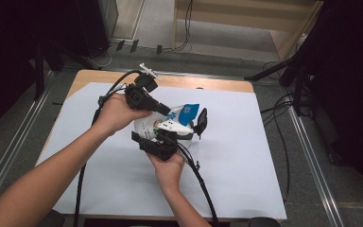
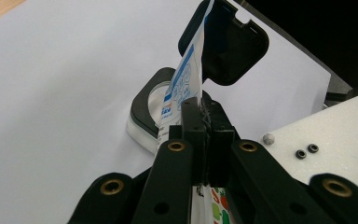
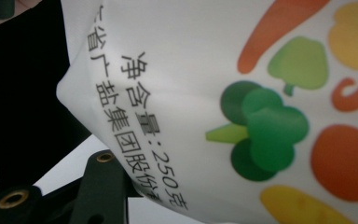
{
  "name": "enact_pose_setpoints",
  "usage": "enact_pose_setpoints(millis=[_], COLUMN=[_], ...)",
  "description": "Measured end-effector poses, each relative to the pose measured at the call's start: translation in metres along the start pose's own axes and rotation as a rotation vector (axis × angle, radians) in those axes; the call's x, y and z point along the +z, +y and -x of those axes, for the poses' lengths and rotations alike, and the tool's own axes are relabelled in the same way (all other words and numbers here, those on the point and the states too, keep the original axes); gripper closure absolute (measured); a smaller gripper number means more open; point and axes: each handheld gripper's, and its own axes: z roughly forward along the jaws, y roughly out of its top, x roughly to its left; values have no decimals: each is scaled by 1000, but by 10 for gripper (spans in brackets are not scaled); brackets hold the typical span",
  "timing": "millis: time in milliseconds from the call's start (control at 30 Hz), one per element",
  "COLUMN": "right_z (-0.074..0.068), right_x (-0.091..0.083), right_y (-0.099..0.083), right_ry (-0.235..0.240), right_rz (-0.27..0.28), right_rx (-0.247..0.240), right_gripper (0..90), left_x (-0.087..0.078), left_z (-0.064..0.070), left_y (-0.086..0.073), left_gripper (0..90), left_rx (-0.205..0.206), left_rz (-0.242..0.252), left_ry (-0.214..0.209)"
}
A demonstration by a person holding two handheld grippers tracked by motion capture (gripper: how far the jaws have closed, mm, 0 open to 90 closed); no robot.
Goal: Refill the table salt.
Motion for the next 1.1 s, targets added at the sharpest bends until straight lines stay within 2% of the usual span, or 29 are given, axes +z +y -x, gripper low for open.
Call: enact_pose_setpoints(millis=[533, 1100], right_z=[0, 2], right_x=[1, 1], right_y=[-1, -1], right_ry=[4, -3], right_rz=[-1, -6], right_rx=[13, 2], right_gripper=[520, 520], left_x=[1, 2], left_z=[-1, -1], left_y=[-1, 0], left_gripper=[900, 900], left_rx=[0, -4], left_rz=[-1, -4], left_ry=[0, -1])
